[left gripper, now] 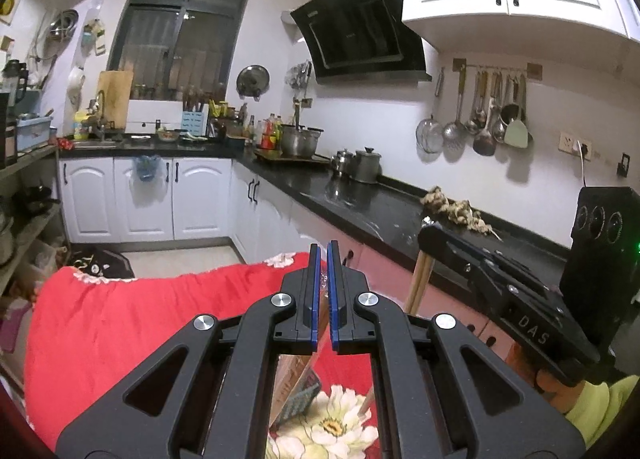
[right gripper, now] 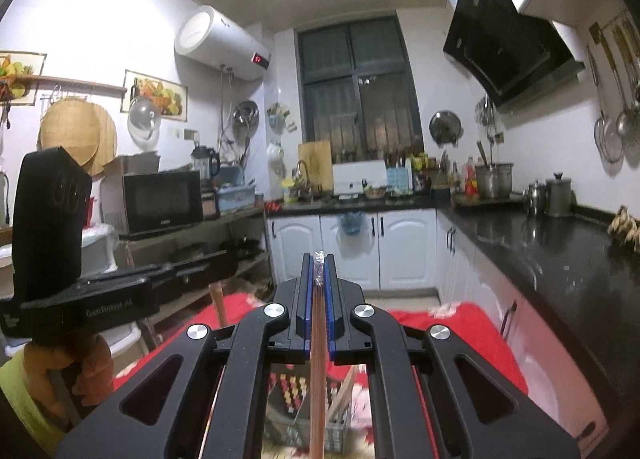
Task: Organize utensils
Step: 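Lift both held chopsticks upright above the green caddy, then lower the chopsticks into the caddy and open both grippers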
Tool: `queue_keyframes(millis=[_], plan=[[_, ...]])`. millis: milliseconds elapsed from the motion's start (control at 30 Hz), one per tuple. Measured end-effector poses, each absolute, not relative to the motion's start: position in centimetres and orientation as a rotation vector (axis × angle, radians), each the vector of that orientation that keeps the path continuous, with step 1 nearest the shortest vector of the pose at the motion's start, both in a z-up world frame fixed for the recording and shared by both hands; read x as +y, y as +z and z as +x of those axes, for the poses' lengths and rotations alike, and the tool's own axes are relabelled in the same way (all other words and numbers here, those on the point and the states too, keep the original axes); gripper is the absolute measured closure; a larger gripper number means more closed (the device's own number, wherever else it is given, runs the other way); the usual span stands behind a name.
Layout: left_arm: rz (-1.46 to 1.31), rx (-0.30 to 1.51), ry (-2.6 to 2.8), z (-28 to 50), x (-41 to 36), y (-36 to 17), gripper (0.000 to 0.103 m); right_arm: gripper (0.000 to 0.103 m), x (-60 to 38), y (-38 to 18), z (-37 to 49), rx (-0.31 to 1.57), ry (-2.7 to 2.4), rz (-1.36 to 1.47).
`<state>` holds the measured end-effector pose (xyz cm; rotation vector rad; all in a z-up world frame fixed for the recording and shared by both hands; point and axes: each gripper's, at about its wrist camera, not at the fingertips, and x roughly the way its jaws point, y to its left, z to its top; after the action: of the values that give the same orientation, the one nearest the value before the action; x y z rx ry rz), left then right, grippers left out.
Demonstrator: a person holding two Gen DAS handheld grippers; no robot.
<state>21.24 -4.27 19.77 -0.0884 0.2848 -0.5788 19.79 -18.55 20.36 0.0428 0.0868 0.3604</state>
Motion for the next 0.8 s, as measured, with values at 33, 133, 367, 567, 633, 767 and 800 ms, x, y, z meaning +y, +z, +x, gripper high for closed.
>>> queue_keyframes(millis=[33, 133, 367, 567, 633, 767, 800], plan=[[-0.089, 0.280, -0.573, 21.4, -4.3, 20.0, 0.102, 0.098, -18.5, 20.6, 20.1, 0.079, 0.360, 0.044], [-0.105, 0.262, -0.557, 21.9, -3.8, 20.4, 0.102, 0.098, -18.2, 21.2, 20.9, 0.037, 0.360, 0.037], [-0.161, 0.239, -0.534, 23.5, -3.1, 20.6, 0.102, 0.098, -17.1, 21.2, 22.8, -0.009, 0.372, 0.038], [-0.196, 0.247, -0.518, 24.9, -3.2, 19.6, 0.102, 0.098, -16.3, 20.7, 23.7, -0.040, 0.368, 0.029], [-0.213, 0.255, -0.514, 25.5, -3.1, 19.0, 0.102, 0.098, -16.1, 20.4, 24.0, -0.056, 0.355, 0.020], [-0.238, 0.270, -0.499, 26.3, -3.0, 17.9, 0.102, 0.098, -16.1, 19.8, 24.6, -0.055, 0.351, 0.023], [-0.241, 0.271, -0.498, 26.5, -2.9, 17.6, 0.102, 0.098, -16.1, 19.6, 24.8, -0.051, 0.348, 0.021]])
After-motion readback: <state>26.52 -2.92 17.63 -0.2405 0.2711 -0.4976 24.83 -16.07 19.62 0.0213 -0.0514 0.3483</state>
